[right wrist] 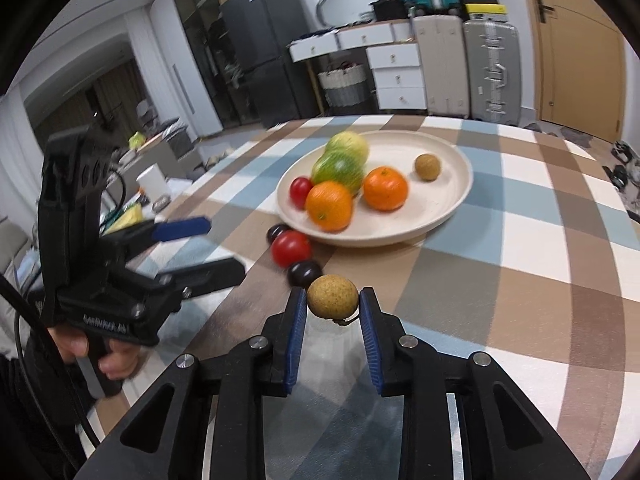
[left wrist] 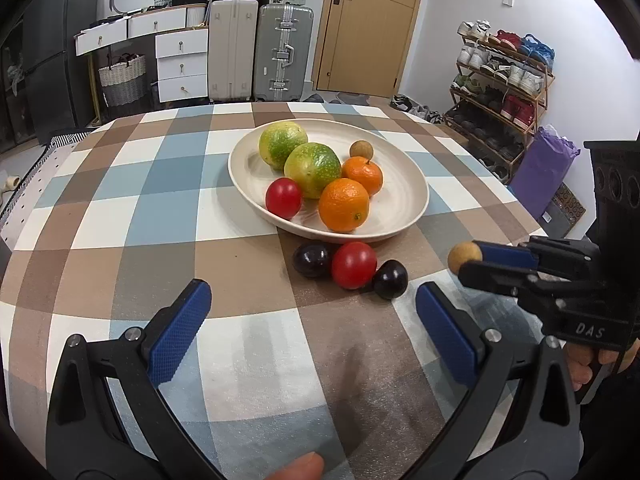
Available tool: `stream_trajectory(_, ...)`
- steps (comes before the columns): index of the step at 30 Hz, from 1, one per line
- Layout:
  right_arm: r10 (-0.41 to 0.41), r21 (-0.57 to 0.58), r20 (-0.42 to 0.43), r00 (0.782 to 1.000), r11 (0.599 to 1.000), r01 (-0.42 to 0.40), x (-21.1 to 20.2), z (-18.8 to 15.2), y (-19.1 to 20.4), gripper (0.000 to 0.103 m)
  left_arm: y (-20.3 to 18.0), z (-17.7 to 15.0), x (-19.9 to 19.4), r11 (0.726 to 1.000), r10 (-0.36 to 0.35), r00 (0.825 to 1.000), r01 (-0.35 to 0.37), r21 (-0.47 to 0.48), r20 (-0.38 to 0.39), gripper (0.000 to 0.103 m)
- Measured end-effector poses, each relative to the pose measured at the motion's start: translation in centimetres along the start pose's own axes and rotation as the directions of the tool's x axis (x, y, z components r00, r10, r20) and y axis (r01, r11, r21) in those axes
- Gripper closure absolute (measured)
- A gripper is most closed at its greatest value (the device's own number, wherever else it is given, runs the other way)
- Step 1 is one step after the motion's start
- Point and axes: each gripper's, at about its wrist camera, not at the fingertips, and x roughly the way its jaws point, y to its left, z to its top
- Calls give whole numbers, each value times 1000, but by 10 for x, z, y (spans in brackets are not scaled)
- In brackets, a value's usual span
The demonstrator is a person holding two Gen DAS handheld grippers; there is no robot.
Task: Organize fruits
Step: 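Grasp the small brown pear with the right tool, then carry the brown pear toward the plate with the right tool while the left tool approaches the tomato and plums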
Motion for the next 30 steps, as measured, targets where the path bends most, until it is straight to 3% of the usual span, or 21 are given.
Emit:
stream_trajectory(10, -55, 76, 59, 997, 996, 50, -9, 6, -18, 75, -14, 0, 12, 1000, 8, 998, -8, 7, -59, 3)
stream_trajectory(14, -65, 68, 41, 997, 996, 62, -5, 5, -17, 75, -17, 1, 18, 1000, 16, 997, -16, 11, -72, 13)
stream_trajectory(17, -67, 69, 28, 997, 995, 65, -2, 5, -18, 75, -18, 1, 24, 1000, -18, 994, 18, -3, -106, 22)
stream_trajectory(23, -74, 85, 36, 997, 994, 71, -5, 4, -22, 75, -22, 2, 31, 997, -67, 989, 63, -33, -130, 27)
stream_trajectory(30, -83, 83, 26, 996, 993, 81, -3, 3, -20, 75, -31, 5, 40, 996, -51, 987, 39, -80, -154, 33)
